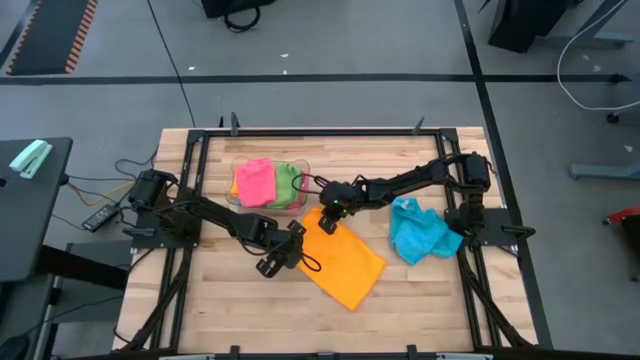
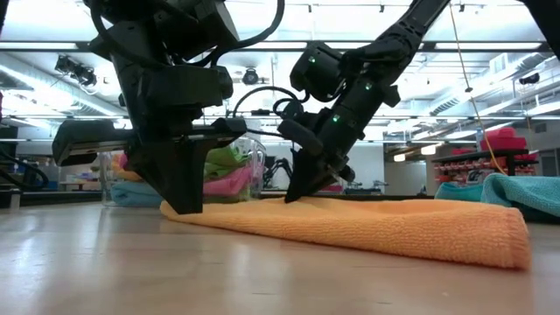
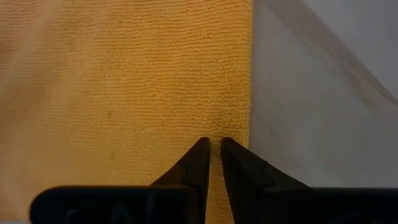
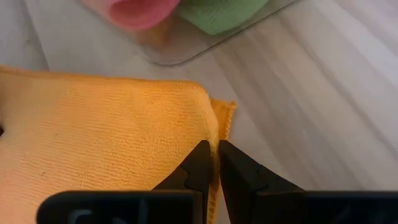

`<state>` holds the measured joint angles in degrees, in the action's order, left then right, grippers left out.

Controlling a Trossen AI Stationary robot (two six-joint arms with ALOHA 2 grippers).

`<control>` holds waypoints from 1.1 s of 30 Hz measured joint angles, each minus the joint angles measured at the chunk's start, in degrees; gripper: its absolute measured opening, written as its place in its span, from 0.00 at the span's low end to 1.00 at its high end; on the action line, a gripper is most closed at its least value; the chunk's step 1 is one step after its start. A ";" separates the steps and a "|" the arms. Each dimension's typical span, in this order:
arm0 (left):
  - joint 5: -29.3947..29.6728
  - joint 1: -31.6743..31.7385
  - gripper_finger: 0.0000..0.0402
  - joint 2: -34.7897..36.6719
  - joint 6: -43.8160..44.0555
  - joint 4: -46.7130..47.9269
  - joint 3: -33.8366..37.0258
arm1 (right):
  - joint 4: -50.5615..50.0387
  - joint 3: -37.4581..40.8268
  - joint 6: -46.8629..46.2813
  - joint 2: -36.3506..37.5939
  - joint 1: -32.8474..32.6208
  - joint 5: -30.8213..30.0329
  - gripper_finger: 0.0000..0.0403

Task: Fold microfiber towels
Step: Fold the orange microfiber towel

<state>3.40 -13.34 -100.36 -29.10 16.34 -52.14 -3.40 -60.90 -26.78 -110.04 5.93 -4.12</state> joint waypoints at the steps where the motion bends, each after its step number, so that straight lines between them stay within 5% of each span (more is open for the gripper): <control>1: 0.00 0.00 0.12 0.00 0.01 0.00 0.00 | 0.04 0.00 0.18 0.00 0.02 -0.02 0.10; 8: 0.00 0.00 0.14 0.00 0.05 0.00 0.00 | -0.15 0.00 2.40 0.00 -0.07 -0.15 0.13; 21: 0.02 -0.02 0.14 0.00 3.47 0.26 -0.02 | -14.49 -0.01 5.55 5.82 1.17 -1.57 0.48; 33: -0.07 -0.78 0.11 -0.07 24.98 4.77 -3.31 | -14.46 0.02 18.44 14.25 -10.78 -3.39 0.50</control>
<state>3.33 -14.12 -100.42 -4.12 21.11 -55.45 -17.86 -60.88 -8.34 -95.79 -4.84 -7.51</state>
